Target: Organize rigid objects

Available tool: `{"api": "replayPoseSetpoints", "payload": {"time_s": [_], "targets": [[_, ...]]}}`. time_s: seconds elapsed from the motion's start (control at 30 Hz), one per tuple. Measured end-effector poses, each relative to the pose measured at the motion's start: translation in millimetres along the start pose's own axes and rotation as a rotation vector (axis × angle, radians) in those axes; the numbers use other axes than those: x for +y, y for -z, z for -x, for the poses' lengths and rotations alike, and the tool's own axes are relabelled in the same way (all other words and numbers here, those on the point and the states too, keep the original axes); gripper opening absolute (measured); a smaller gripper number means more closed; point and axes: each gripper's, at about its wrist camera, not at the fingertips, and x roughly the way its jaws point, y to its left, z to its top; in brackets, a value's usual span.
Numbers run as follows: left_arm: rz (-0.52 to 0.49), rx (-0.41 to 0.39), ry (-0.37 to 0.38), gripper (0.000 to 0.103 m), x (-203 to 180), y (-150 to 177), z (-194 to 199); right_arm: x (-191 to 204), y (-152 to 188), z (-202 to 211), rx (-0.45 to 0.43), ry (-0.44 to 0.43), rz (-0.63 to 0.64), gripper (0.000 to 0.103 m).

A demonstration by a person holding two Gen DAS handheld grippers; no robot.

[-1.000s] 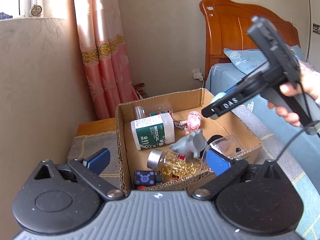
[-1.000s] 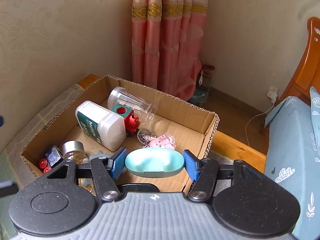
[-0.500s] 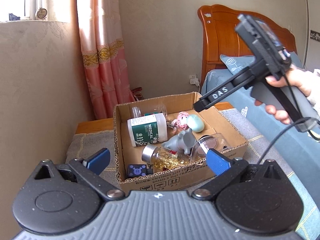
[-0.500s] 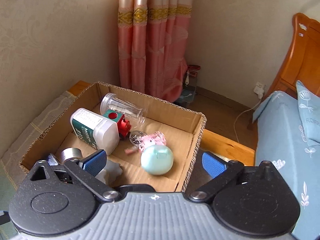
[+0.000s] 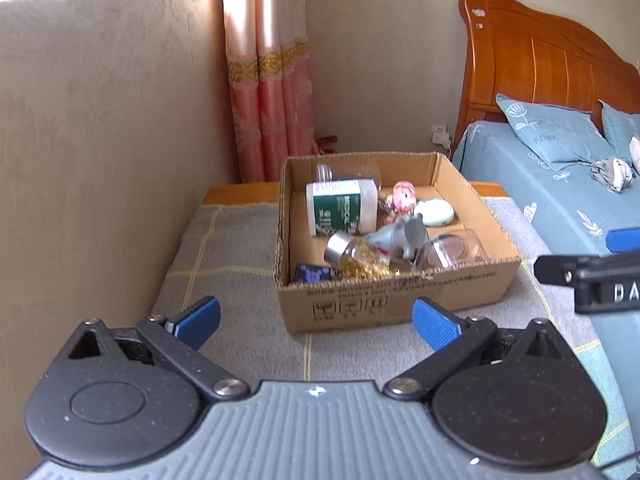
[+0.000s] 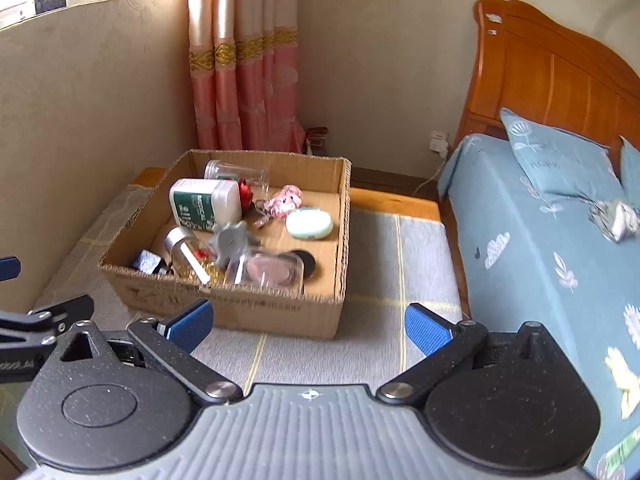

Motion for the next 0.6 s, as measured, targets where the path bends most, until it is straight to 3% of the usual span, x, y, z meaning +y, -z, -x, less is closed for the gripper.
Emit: {"api": "replayPoseSetpoints", "payload": {"time_s": [0.27, 0.6], "targets": [[0.007, 0.019, -0.040, 0.102, -3.2, 9.0, 14.1, 17.8, 26.9, 17.6, -0.017, 0.046, -0.043, 0.103], [-0.002, 0.014, -0.070, 0.102, -1.9, 8.3, 19.8, 25.2, 27.6, 23.2, -0.025, 0.047, -0.039, 0.103]]}}
